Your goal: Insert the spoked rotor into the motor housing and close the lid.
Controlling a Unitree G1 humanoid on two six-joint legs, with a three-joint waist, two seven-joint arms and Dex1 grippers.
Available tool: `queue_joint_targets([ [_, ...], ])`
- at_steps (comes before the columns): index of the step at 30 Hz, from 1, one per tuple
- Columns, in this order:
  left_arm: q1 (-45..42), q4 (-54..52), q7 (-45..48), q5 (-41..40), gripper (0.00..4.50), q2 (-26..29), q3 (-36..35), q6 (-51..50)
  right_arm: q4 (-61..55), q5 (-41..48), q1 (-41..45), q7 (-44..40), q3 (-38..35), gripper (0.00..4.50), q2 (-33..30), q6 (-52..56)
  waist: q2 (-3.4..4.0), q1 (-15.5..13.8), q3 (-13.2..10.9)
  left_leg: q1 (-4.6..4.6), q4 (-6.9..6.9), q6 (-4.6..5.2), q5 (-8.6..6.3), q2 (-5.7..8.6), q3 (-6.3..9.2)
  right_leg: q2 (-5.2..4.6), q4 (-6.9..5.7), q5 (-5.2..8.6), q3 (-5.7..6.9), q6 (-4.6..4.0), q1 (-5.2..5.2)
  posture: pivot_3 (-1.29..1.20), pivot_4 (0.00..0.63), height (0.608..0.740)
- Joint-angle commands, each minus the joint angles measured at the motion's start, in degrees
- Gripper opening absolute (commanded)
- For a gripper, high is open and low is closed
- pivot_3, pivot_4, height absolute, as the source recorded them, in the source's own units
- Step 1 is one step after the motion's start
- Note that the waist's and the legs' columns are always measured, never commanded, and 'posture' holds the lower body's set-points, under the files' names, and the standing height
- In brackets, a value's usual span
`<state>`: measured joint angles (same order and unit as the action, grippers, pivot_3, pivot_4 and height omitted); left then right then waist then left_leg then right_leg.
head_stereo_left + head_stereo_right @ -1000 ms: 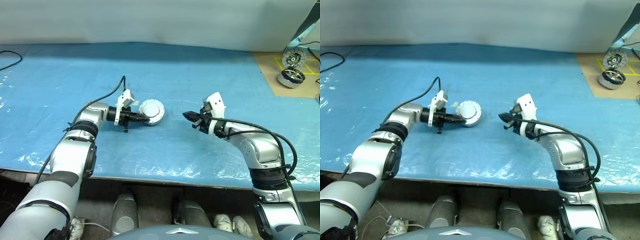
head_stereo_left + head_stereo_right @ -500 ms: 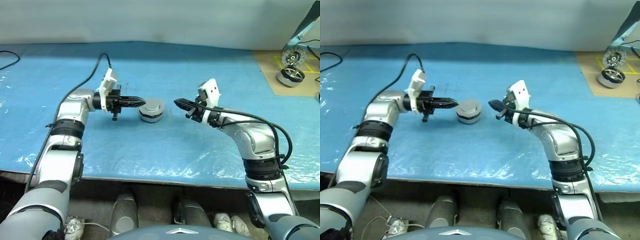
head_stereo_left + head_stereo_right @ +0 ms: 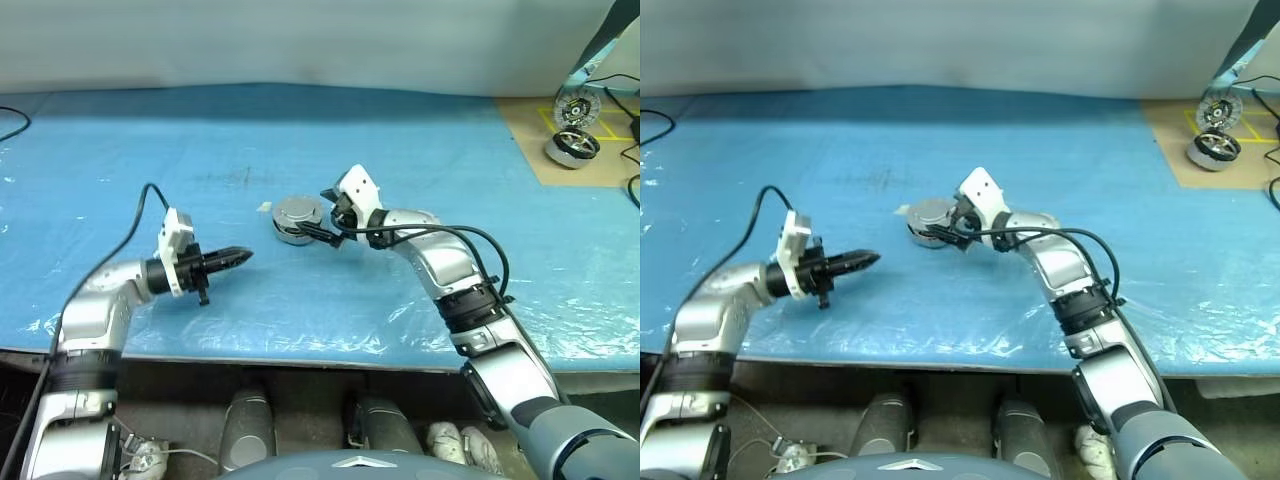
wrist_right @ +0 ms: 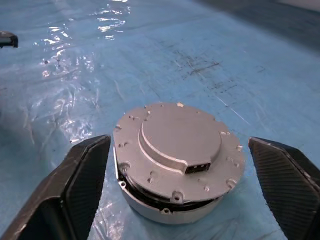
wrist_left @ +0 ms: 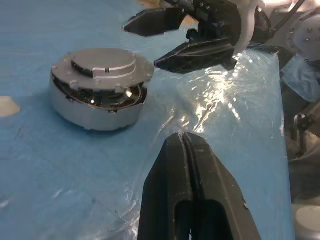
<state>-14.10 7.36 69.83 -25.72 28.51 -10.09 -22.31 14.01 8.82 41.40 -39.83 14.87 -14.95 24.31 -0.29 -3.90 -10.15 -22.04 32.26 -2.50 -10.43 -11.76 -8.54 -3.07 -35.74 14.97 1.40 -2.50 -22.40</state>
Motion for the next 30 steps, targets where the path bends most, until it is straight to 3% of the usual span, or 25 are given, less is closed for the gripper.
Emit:
queue_joint_targets([
  [1,2.07,-4.19,-3.69,-1.28,0.04,-1.17,-1.72,3.37,2.61,-0.64,3.44,-1.13,-0.27,4.47,1.72,-3.59,0.0,-0.04,0.0,0.0,0.0,0.0,0.0,-0.01,0.0,0.01,-0.02,0.0,0.01,0.0,0.0,0.0,0.15,0.74],
  [15,3.67,-4.35,-6.44,-1.72,0.04,-1.72,1.18,6.1,19.21,-5.07,7.11,-2.4,-0.28,4.47,6.17,-9.66,0.0,0.0,0.0,0.05,0.09,0.02,0.0,-0.02,-0.01,-0.01,-0.09,0.0,-0.01,-0.01,0.03,0.0,0.15,0.74],
  [30,0.69,-0.75,-4.72,-1.9,0.04,-1.54,2.95,7.44,17.62,-4.89,5.55,-3.46,-1.44,4.47,6.46,-8.53,0.0,-0.02,0.01,0.09,0.21,0.03,0.01,-0.03,-0.01,-0.01,-0.22,0.0,-0.02,-0.03,0.06,0.0,0.15,0.74],
])
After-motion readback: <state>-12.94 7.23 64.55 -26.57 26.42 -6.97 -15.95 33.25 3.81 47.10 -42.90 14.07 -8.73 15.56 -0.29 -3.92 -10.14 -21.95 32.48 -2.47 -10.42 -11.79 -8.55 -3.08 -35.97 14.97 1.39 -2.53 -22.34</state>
